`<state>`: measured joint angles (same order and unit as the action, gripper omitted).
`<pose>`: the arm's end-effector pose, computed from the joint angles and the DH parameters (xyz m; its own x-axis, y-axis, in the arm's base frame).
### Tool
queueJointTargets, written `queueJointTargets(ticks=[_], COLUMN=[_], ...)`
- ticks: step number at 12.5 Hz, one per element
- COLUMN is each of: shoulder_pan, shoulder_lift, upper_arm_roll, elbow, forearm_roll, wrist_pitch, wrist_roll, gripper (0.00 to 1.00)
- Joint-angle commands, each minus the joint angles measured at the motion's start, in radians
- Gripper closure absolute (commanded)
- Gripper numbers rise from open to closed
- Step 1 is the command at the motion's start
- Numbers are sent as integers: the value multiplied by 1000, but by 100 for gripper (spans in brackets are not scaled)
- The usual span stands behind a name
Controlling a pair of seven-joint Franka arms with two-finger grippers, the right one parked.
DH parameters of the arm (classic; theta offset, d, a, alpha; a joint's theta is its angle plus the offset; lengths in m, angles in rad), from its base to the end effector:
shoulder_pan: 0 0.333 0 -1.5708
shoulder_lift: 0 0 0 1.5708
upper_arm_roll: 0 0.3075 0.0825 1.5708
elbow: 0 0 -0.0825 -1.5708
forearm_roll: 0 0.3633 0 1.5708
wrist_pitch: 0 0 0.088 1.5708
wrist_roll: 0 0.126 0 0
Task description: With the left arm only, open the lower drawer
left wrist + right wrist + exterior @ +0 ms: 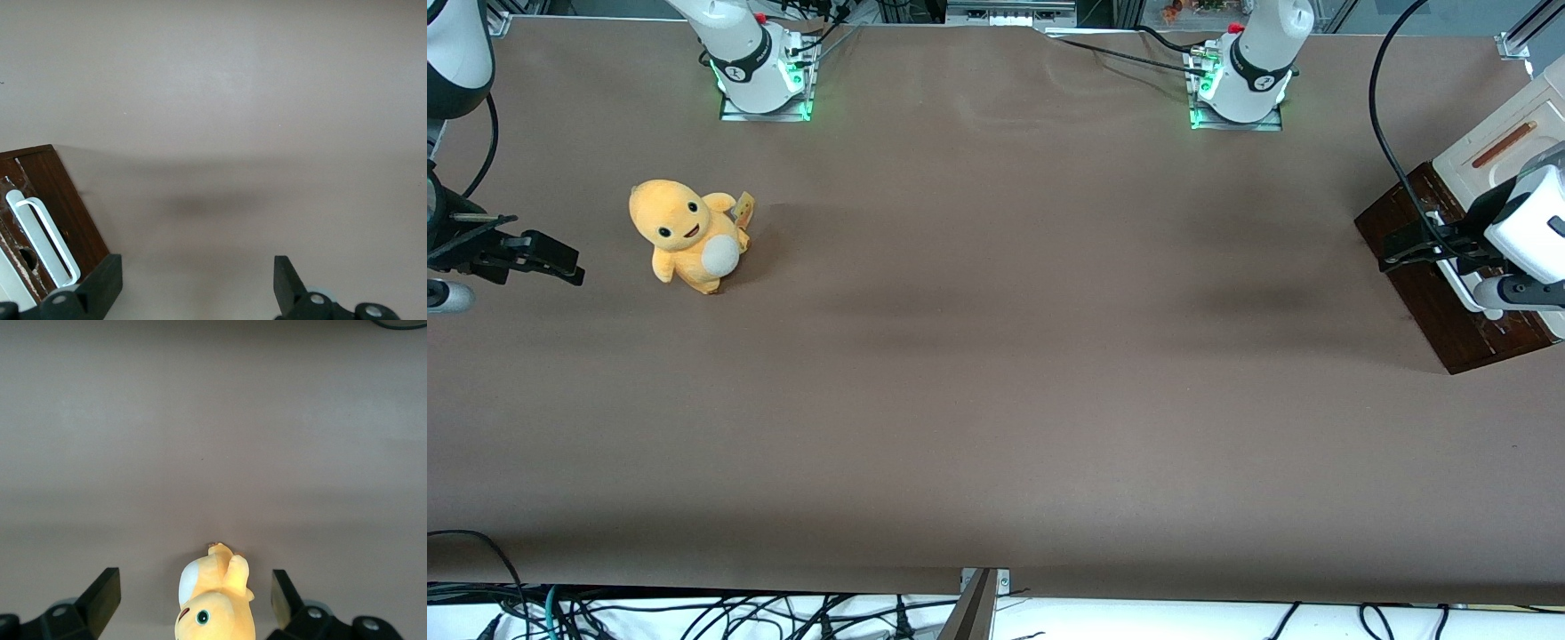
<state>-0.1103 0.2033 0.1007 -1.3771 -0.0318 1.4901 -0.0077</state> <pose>0.5829 -0.0157 0.5636 0.9960 -0.0047 -0.0893 -0.0037 -0.9999 0.0108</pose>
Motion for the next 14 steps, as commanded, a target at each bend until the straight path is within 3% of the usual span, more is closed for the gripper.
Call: queueJointTargets(ticks=[1, 14], shoulder_pan=[-9, -3], shoulder_lift=[-13, -13], upper_arm_roll=[-7, -7], elbow=[-13, -11], forearm_roll=[26, 9], wrist_pitch=[6, 10], wrist_roll=[-6, -3], gripper=[0, 0])
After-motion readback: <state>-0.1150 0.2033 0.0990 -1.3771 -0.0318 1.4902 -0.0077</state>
